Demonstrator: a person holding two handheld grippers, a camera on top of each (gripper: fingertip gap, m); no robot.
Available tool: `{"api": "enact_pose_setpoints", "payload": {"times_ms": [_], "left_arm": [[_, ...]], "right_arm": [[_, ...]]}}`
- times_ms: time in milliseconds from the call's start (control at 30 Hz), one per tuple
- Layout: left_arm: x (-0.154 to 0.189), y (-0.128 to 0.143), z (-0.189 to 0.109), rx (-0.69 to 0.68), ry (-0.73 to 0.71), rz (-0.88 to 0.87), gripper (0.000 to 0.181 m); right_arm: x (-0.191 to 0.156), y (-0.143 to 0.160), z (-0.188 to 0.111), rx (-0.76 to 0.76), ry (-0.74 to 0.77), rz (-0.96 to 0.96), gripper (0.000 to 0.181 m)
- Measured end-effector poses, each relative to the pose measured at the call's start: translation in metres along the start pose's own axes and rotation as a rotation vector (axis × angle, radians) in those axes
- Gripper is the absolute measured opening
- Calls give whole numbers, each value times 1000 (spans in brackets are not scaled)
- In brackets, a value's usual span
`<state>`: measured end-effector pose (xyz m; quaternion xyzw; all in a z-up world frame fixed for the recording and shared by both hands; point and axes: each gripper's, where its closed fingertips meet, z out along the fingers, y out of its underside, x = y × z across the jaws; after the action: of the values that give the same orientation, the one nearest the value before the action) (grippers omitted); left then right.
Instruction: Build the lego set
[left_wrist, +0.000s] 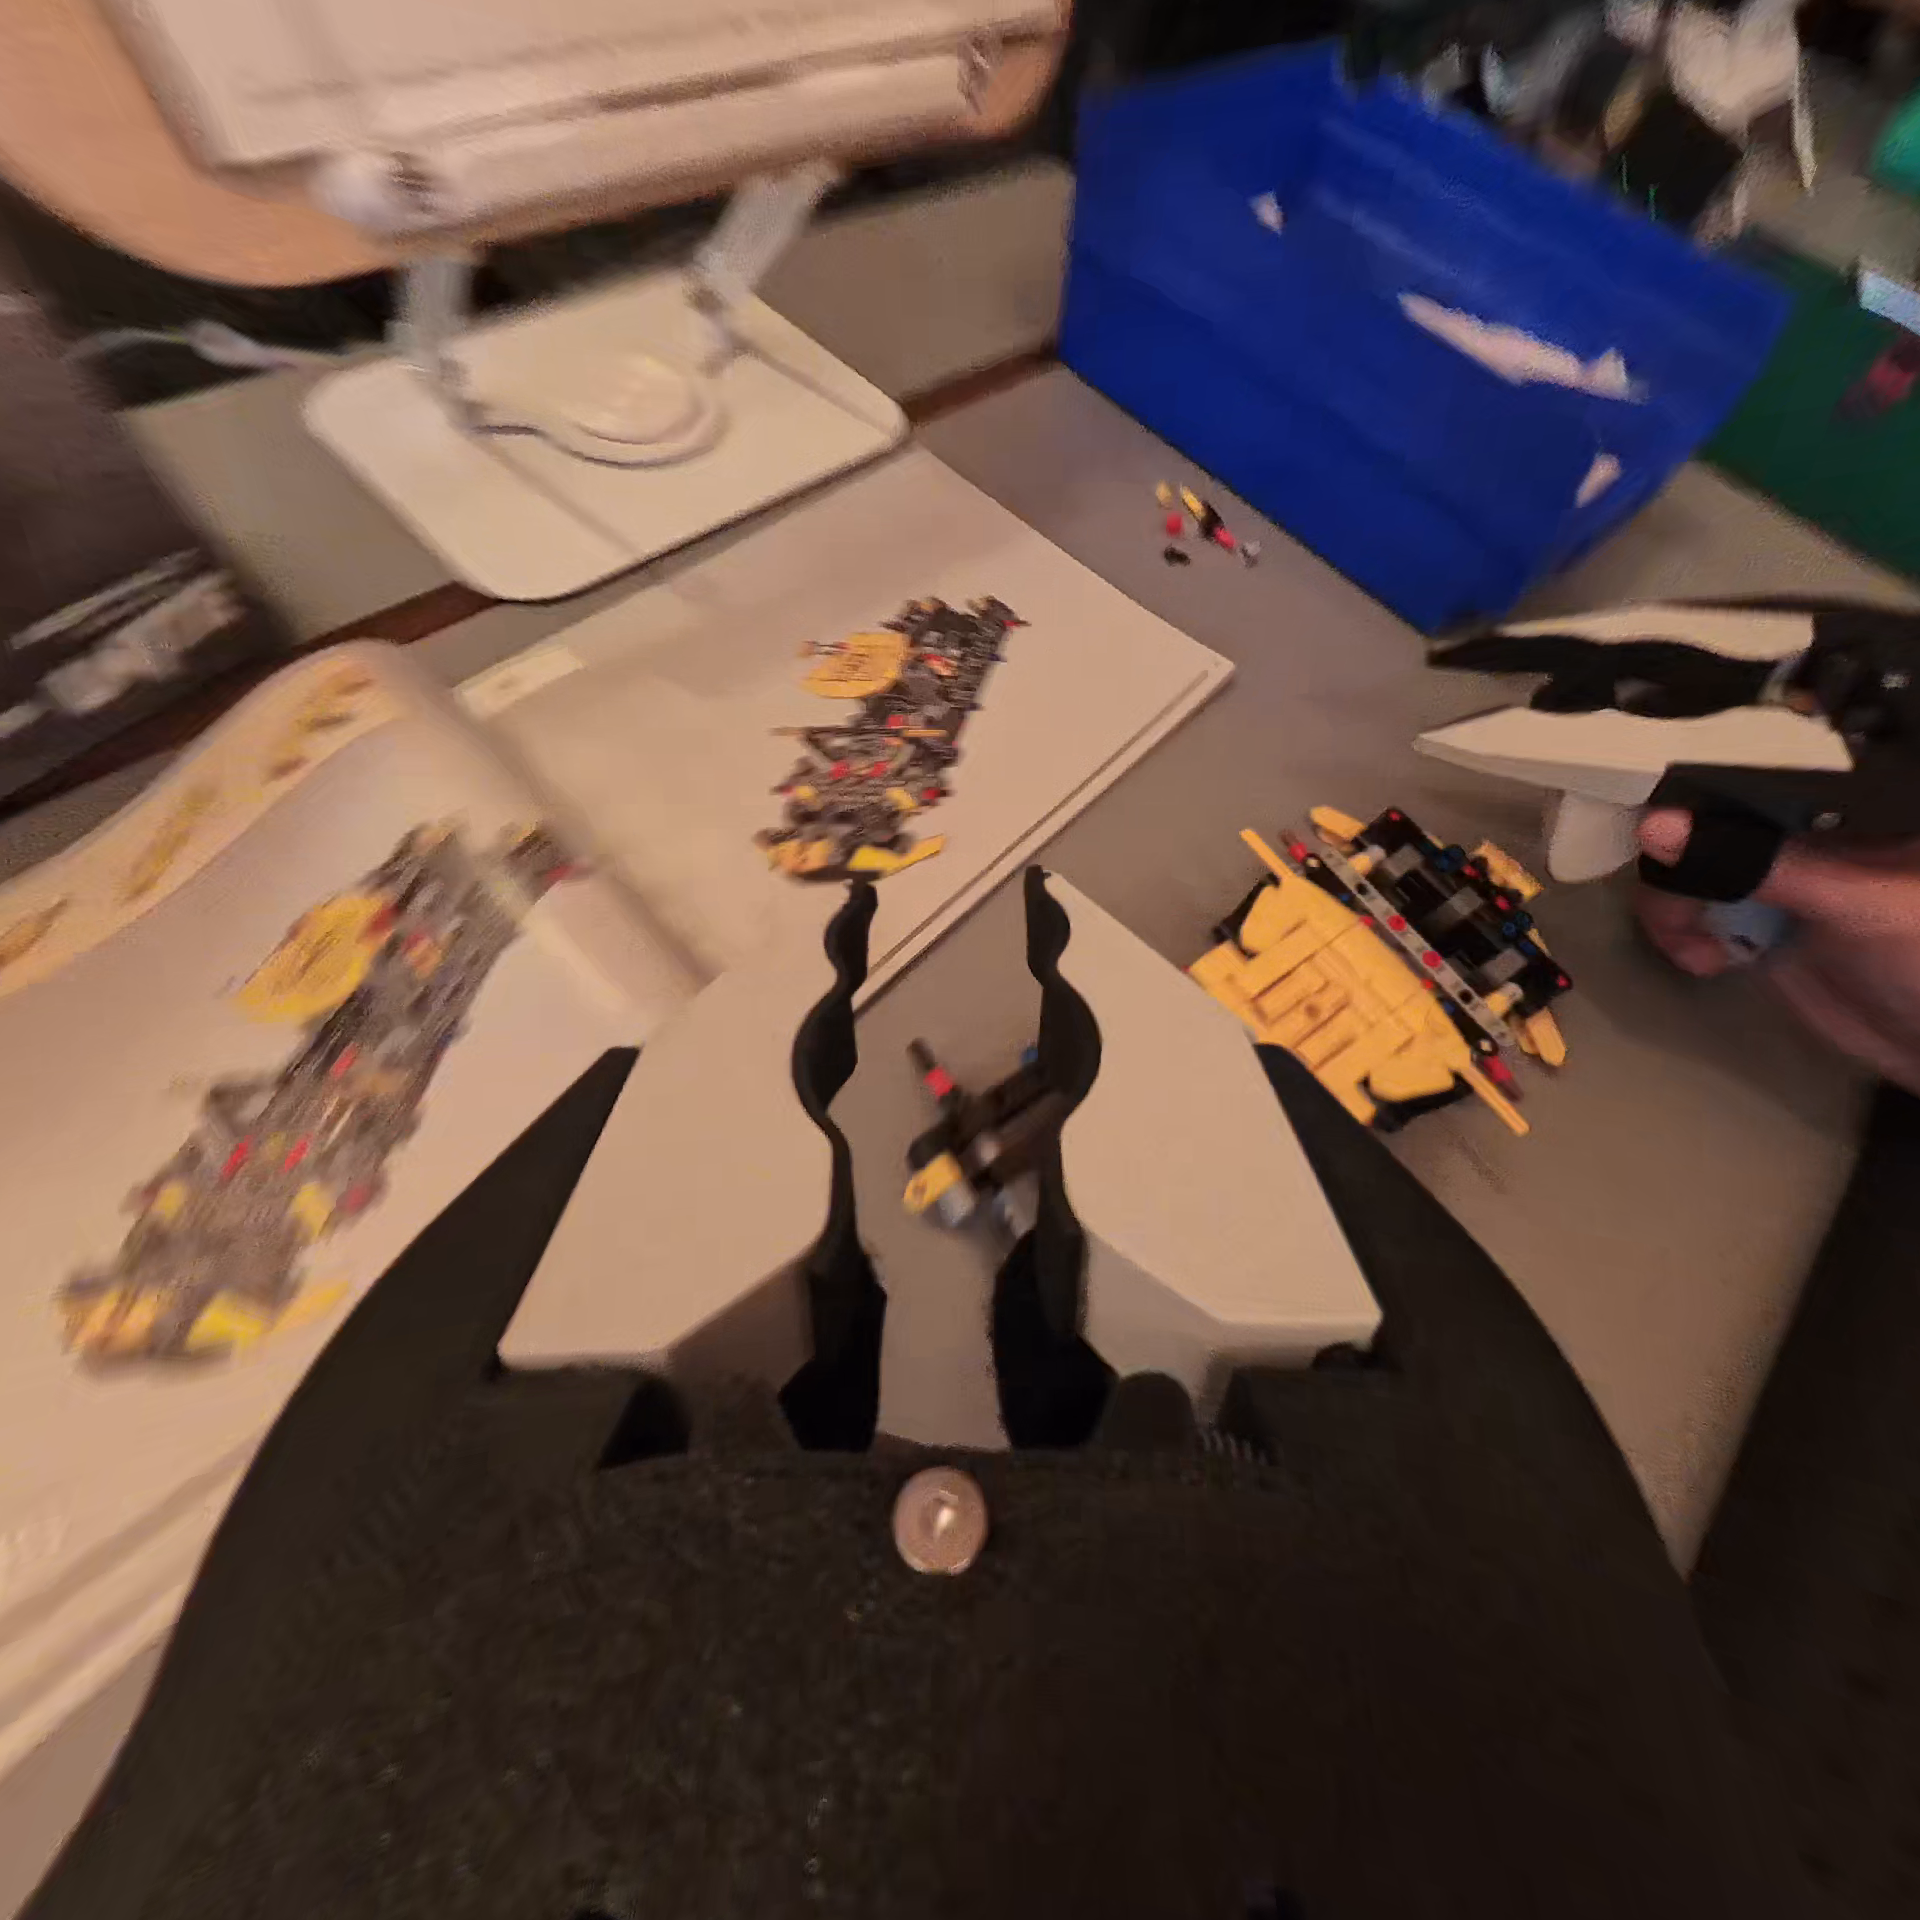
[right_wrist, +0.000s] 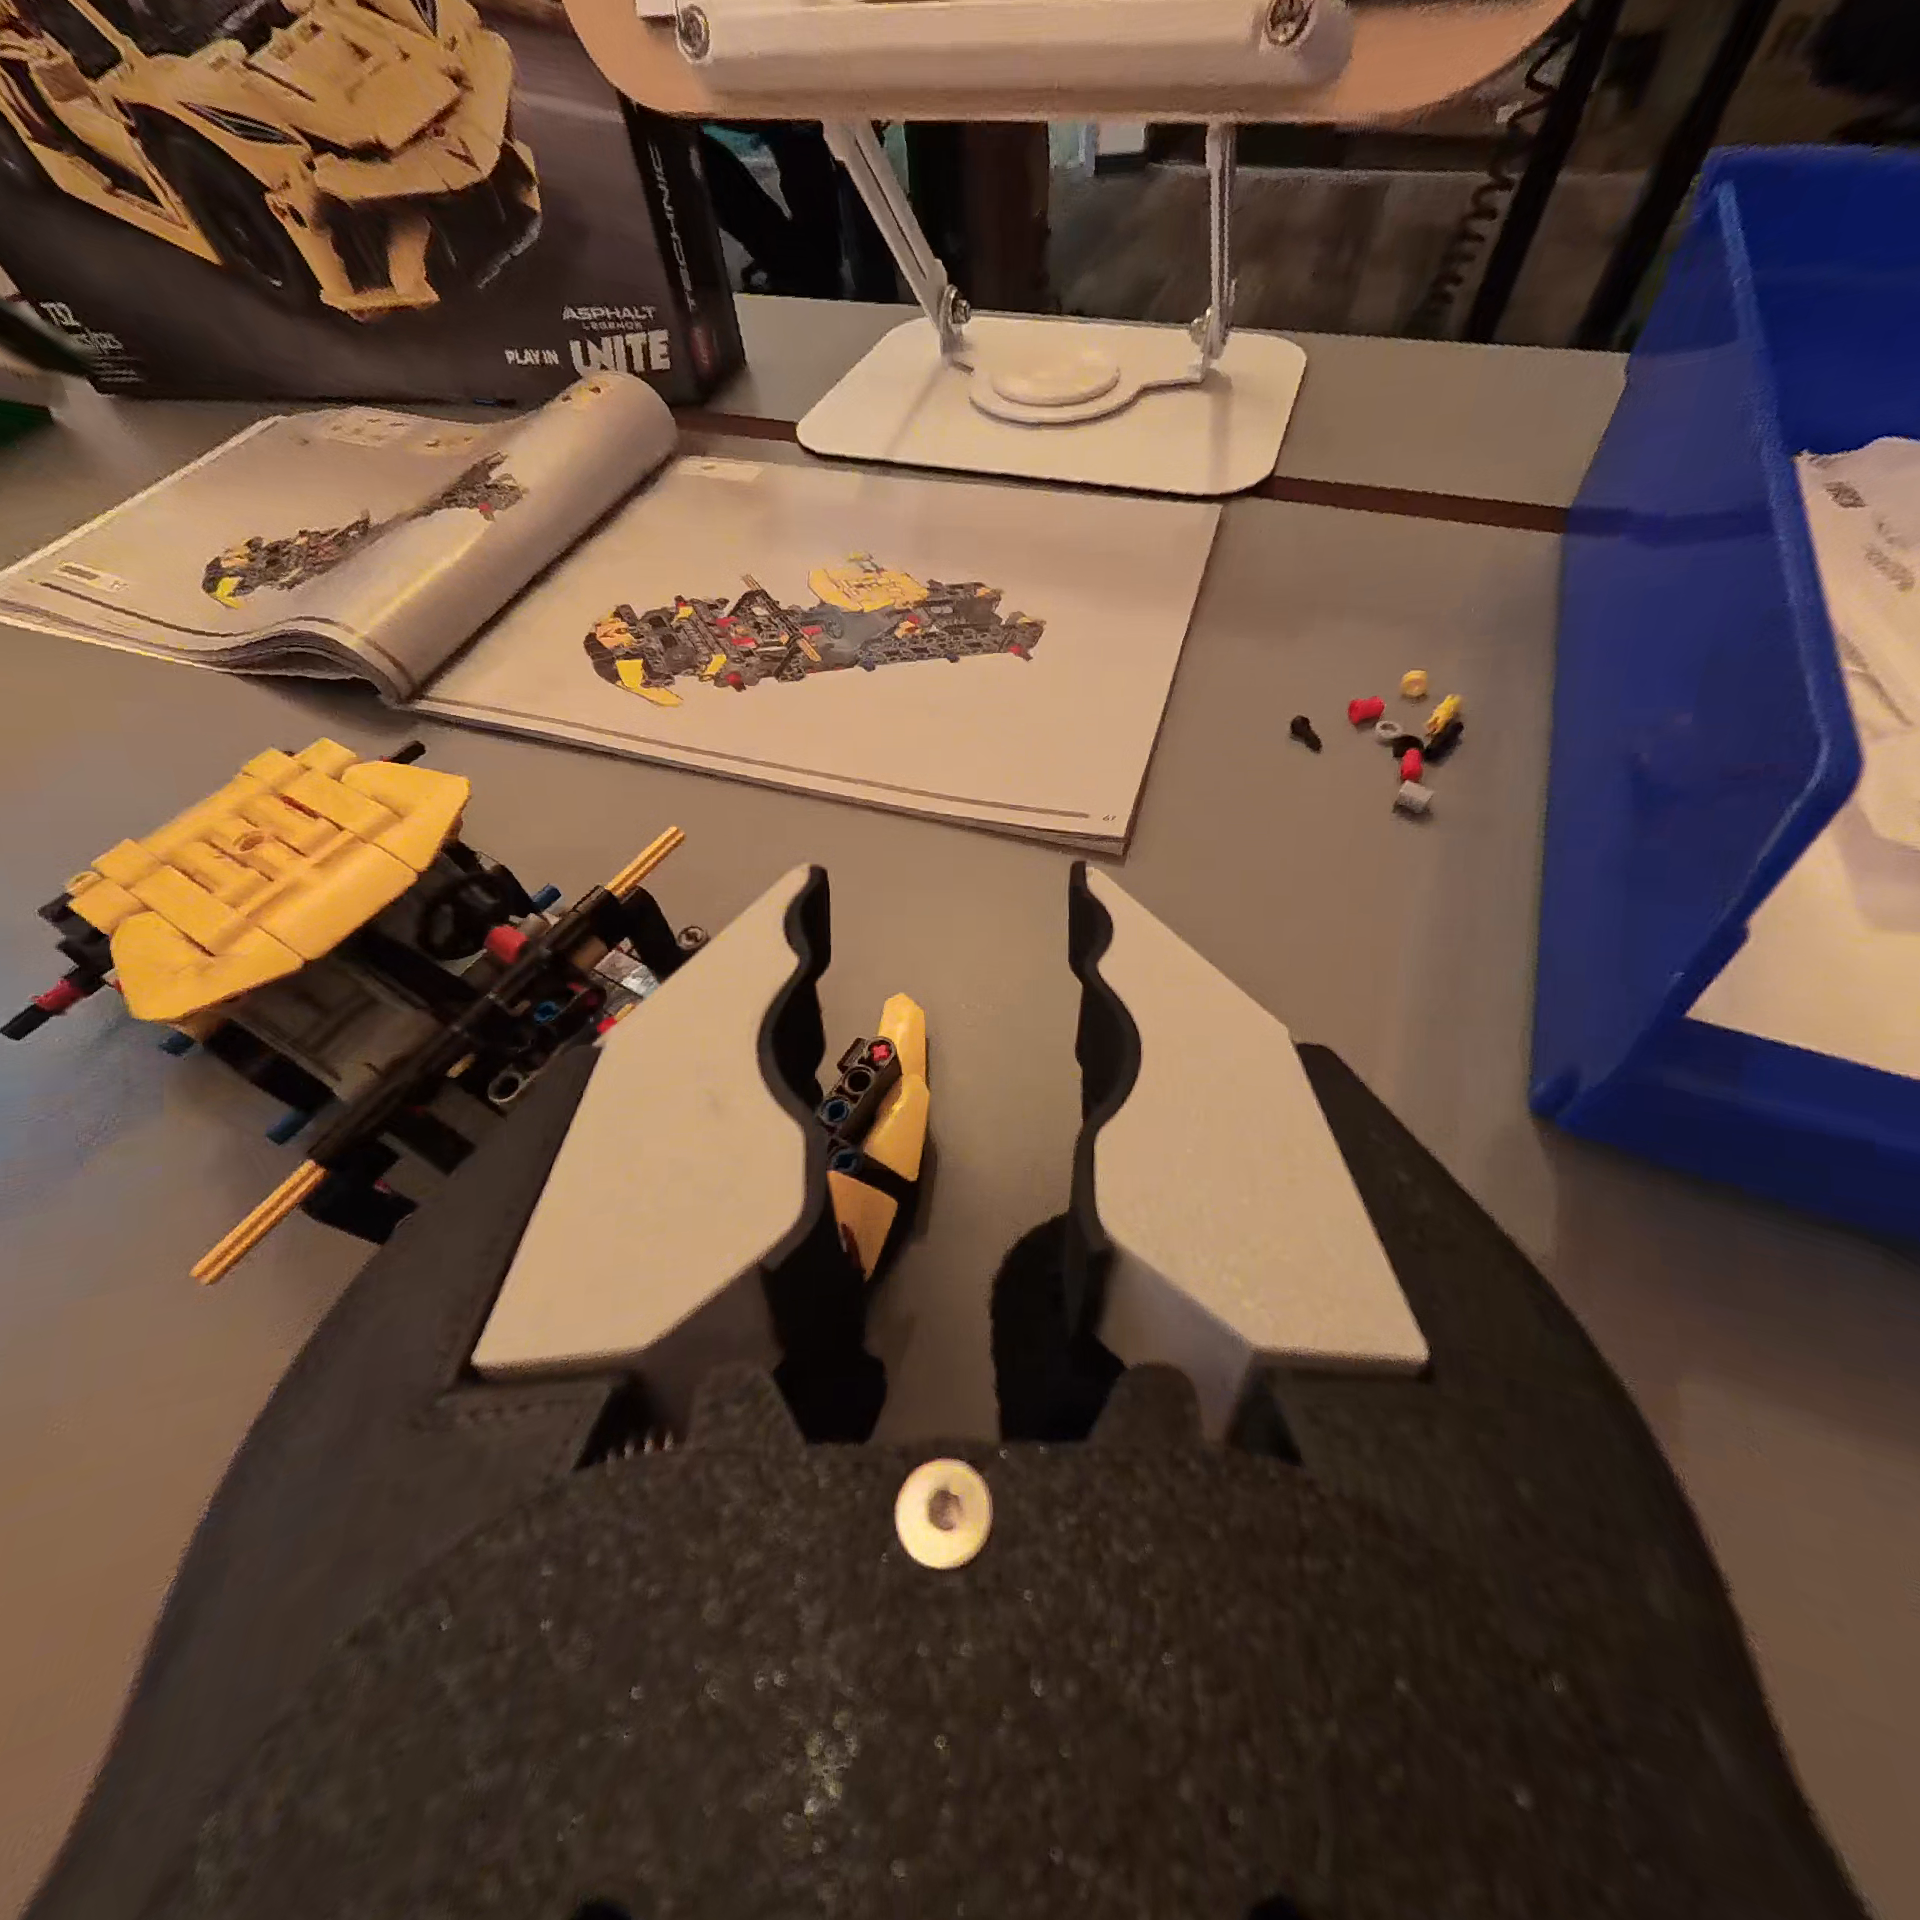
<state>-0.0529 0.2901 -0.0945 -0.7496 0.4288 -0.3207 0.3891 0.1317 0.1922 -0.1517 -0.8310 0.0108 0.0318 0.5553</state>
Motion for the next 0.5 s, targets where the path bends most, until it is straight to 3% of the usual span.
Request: {"api": "enact_pose_setpoints", "payload": {"times_ms": [133,267,400,500], "left_arm": [[40,-21,89,-180,96,215,34],[80,-24,166,-236,179,465,41],[103,-7,209,-299,247,525,42],[106,3,223,-323,255,534,42]], "right_arm": [[5,0,-4,17,8,29,41],[0,1,-3,6,-41,60,41],[-3,3,-2,-4,-54,44,40],[-6,5,0,-16,-73,41,40]]}}
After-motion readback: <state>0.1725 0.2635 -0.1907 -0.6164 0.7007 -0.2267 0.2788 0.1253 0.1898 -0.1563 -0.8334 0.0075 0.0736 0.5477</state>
